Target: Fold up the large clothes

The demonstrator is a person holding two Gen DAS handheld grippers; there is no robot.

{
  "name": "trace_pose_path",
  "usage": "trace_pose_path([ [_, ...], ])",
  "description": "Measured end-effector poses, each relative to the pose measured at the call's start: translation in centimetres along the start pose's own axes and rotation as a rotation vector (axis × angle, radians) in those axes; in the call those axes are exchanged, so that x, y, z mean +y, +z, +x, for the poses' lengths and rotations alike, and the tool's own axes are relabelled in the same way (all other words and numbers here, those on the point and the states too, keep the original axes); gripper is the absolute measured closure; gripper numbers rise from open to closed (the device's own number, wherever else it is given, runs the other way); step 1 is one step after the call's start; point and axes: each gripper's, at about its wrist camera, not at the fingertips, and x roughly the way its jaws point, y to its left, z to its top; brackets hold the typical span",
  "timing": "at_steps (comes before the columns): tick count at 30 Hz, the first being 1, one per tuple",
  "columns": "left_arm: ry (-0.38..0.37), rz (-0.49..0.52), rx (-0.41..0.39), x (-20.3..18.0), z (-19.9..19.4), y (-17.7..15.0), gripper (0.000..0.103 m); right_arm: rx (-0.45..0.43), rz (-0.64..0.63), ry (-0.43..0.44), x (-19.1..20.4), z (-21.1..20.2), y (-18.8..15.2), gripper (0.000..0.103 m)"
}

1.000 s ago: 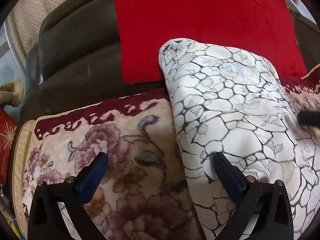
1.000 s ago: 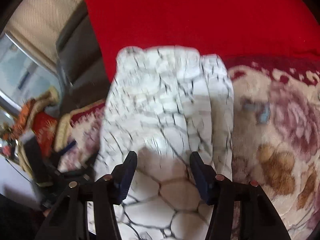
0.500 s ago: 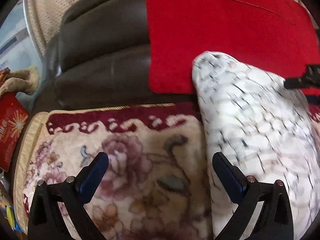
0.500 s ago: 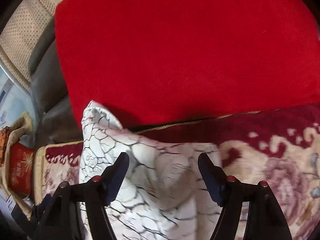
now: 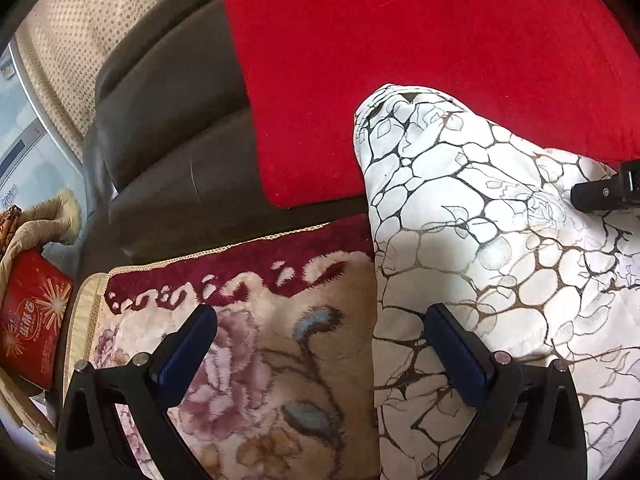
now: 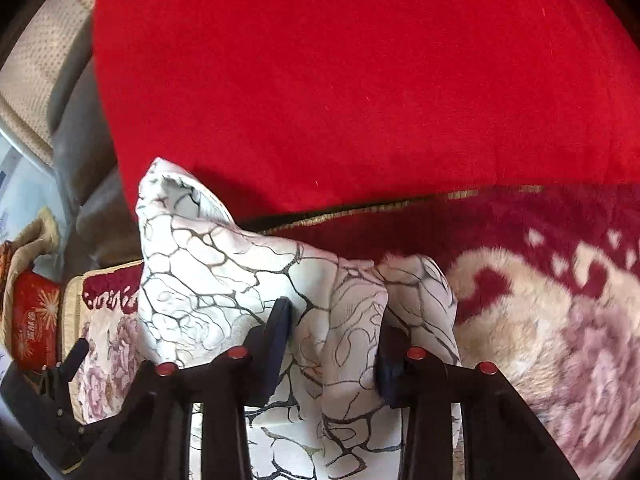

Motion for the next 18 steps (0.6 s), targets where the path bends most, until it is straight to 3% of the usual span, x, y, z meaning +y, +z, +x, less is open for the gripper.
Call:
trace_pose_path([
  [3,-0.025,-0.034,0.008,1.3,-0.8,-0.2,0.000,-0.003,0.060,0.034,-0.7,-1.6,-0.5,0.053],
  [6,-0.021,-0.036,-0.031,1.9,-2.7,-0.5,0.000,-0.037,0.082,0.063,-1.5,-4.7,-2.1,0.053],
  [13,-0.061,0.007,-0.113,2.2,-8.2,-4.1,0.000,-0.087,0.043,0.136,-2.2,-12.1,-9.1,0.053],
  [18,-0.094,0.006,-0.096,2.0,-10.7,-7.1,0.000,-0.097,0.022,0.157,-1.7,-14.3,-13.5,0.053],
])
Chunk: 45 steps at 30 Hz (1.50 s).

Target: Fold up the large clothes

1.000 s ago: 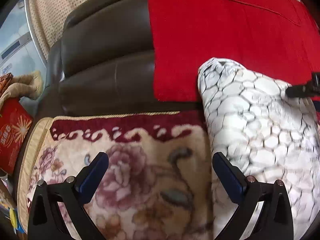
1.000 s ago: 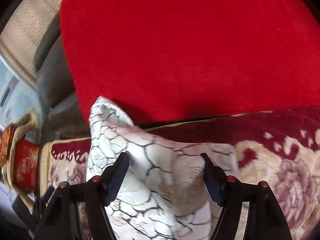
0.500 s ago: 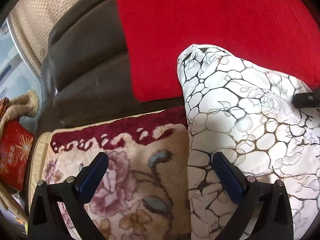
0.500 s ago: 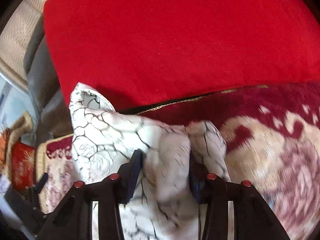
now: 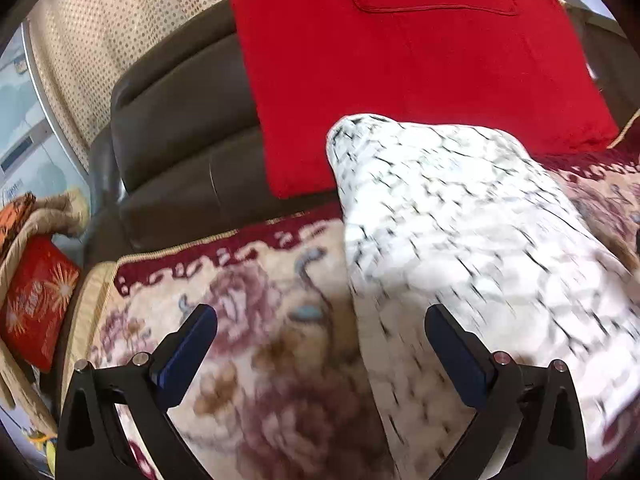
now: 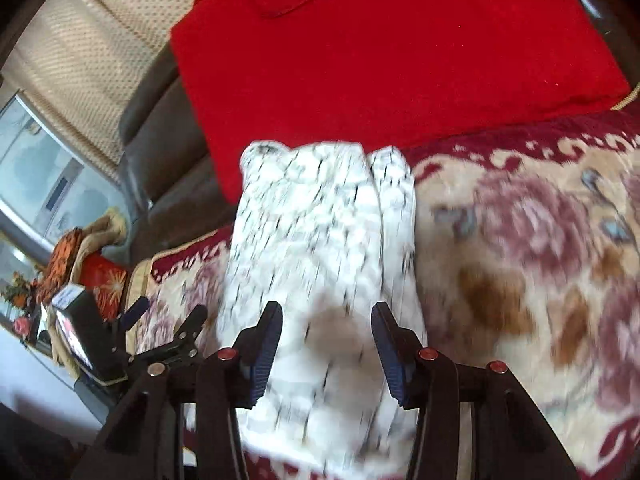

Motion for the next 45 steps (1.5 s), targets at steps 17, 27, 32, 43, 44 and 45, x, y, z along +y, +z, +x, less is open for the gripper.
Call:
trace_pose_path([
  [17,0.078,0.030,-0.063,0.9,-2.6,-3.9,0.000,0.010,-0.032,-0.128,0.0,-1.6,-6.8,0.052],
  [27,0.089,0.098,-0.030,-0.3,-1.1,-5.0,0.000,0.043,-0.096,-0.203,0.9,2.0,-8.4,0.063],
  [32,0.043,0.068,-0.011,0.6,-0.8,-4.9,0.000,-0.055,-0.104,-0.163,2.3,-1.9,-7.2,0.064],
  [43,0.021,0.069,-0.022,0.6,-0.9,-5.2,0.000,0.127,-0.026,-0.029,1.1,4.1,-8.2,0.065],
  [44,0.018,0.070,-0.023,0.6,-0.9,-5.2,0.000,0.122,0.001,-0.006,0.8,3.8,-8.0,0.065],
  [45,0.011,0.065,-0.020,0.7,-0.8,-5.2,0.000,0.123,-0.001,-0.002,0.9,3.4,-7.7,0.065],
])
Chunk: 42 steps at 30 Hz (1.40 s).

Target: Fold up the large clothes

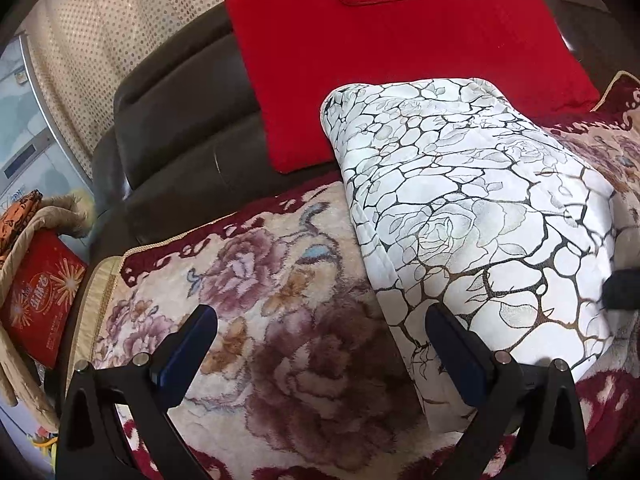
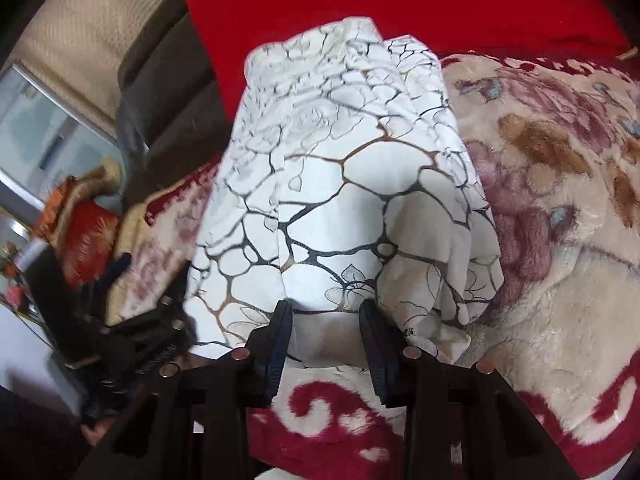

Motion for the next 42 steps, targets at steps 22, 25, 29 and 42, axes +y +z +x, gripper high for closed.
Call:
trace_pose_path([
  [22,-0.012,-0.072,-0.041,1.6,-0.8,1.8,0.000,-0.114,-0.078,0.006,2.7,-2.9,3.4,0.065],
  [25,0.005,-0.090,-0.024,1.8,-0.1,2.1,0.000,-0.127,-0.061,0.052,2.9,-1.6,4.2,0.065],
  [29,0.006,-0.078,0.054,1.4,2.0,1.8,0.000,-0.064,-0.045,0.035,2.5,1.7,4.1,0.064],
  [42,0.004,-0.083,0.049,1.5,1.9,1.8,0.000,-0.110,-0.065,0.039,2.3,-3.0,3.7,0.063],
])
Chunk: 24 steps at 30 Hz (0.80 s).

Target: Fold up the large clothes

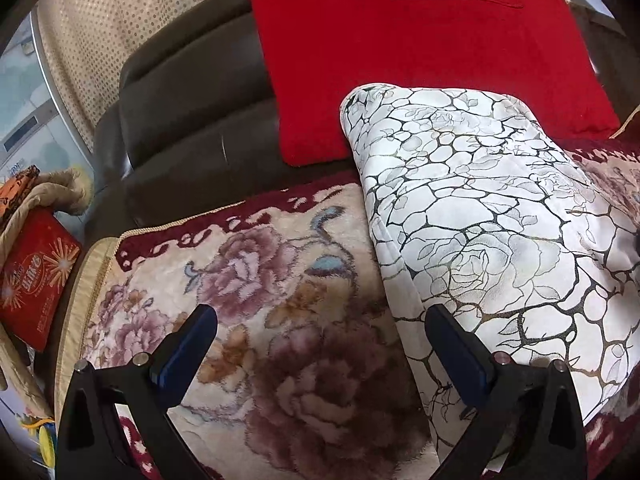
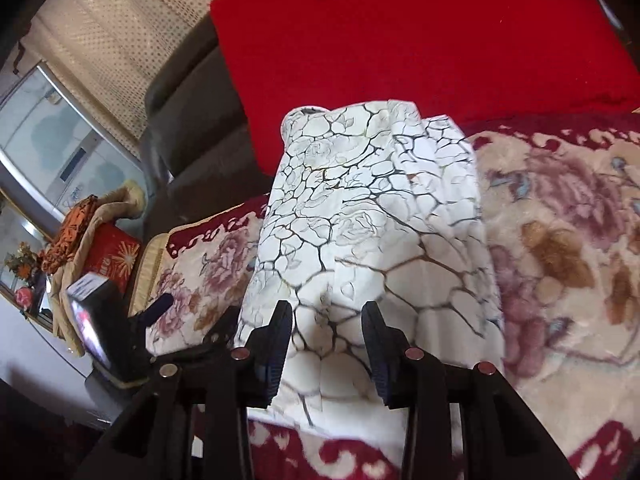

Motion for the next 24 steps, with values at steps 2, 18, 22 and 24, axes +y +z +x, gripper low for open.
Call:
trace_pose_path([
  [2,0.000,-0.002,-0.010,0.1,-0.3,0.1,0.000,0.020,-0.006,-0.005,-0.1,-0.6,-0.5,0.062],
  [18,-0.072,0.005,-0.015,0.2,-0.5,0.1,0.000,0.106,0.066,0.009,-2.9,-0.1,-1.2,0.042],
  [22,-0.121,-0.041,0.005,1.2,-0.1,0.5,0.000,0.040,0.085,-0.010,-4.2,-1.8,0.4,0.028],
  [24,-0.163,-0.063,0.020,1.7,0.3,0.7,0.000,0.019,0.124,-0.020,-5.5,-1.9,1.0,0.027],
])
